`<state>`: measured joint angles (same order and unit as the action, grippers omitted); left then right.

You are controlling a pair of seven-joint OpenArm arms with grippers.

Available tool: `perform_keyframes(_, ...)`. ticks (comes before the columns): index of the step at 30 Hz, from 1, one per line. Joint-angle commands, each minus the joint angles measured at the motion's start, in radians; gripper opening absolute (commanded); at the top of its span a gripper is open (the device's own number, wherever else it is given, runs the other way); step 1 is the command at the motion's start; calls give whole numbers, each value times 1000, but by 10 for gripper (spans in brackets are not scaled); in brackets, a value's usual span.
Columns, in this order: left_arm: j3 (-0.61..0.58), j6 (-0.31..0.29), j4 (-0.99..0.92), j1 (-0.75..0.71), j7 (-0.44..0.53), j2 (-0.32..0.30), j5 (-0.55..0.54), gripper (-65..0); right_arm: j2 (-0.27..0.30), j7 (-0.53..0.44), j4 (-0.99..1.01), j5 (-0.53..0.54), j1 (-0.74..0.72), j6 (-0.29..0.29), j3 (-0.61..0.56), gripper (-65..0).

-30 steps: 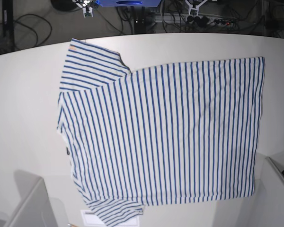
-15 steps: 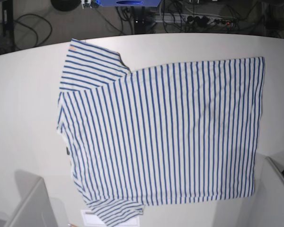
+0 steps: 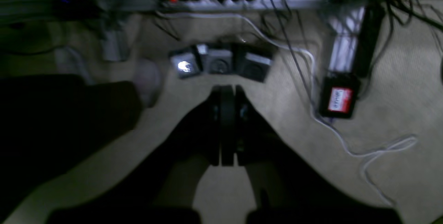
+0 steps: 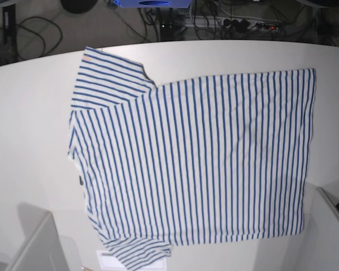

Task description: Fold the T-shirt properly

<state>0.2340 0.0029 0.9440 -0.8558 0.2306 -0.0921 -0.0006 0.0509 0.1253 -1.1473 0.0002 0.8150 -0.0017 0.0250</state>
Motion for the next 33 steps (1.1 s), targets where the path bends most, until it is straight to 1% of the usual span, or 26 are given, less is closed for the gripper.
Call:
perform_keyframes(1, 5, 4, 51, -49, 20, -4, 0, -650, 0, 10, -59, 2, 39, -7, 29, -650)
perform_keyframes(3, 8, 4, 154, -99, 20, -10, 1, -650, -23, 40, -155, 2, 73, -7, 62, -650)
perform_keyframes(5, 8, 4, 267, -161, 16, -28, 0, -650, -30, 63, -262, 1, 108, -7, 99, -650)
perform_keyframes(8, 28, 4, 430, -245, 16, -30, -2, -650, -35, 104, -417, 1, 151, -7, 148, -650)
perform_keyframes(13, 90, 4, 695, -363, 14, -24, -3, -650, -35, 184, -627, 2, 157, -7, 201, -650)
perform_keyframes(14, 92, 4, 752, -385, 13, -24, -22, -650, -36, 199, -662, 2, 151, -7, 212, -650)
perform_keyframes(15, 92, 4, 803, -408, 13, -24, -59, -650, -42, 213, -699, 2, 143, -7, 223, -650)
perform_keyframes(18, 84, 3, 927, -453, 13, -38, -227, -650, -92, 256, -817, 2, 114, -5, 266, -650)
perform_keyframes(20, 90, 3, 984, -453, 13, -64, -329, -650, -119, 264, -870, 2, 88, -4, 280, -650)
perform_keyframes(22, 92, 3, 1016, -453, 13, -84, -402, -650, -135, 258, -876, 2, 37, -4, 281, -650)
perform_keyframes(24, 94, 3, 1028, -453, 13, -108, -450, -650, -139, 265, -870, 8, -23, -2, 275, -650)
perform_keyframes(26, 87, 3, 1028, -453, 13, -130, -465, -650, -164, 265, -870, 83, -64, -2, 277, -650)
perform_keyframes(28, 92, 3, 1024, -434, 13, -133, -467, -650, -161, 265, -870, 199, -95, -2, 280, -650)
perform_keyframes(31, 103, 7, 1021, -417, 13, -130, -465, -650, -118, 274, -870, 393, -127, -2, 275, -650)
perform_keyframes(33, 130, 7, 1025, -415, 13, -125, -465, -650, -89, 322, -868, 531, -142, -2, 277, -650)
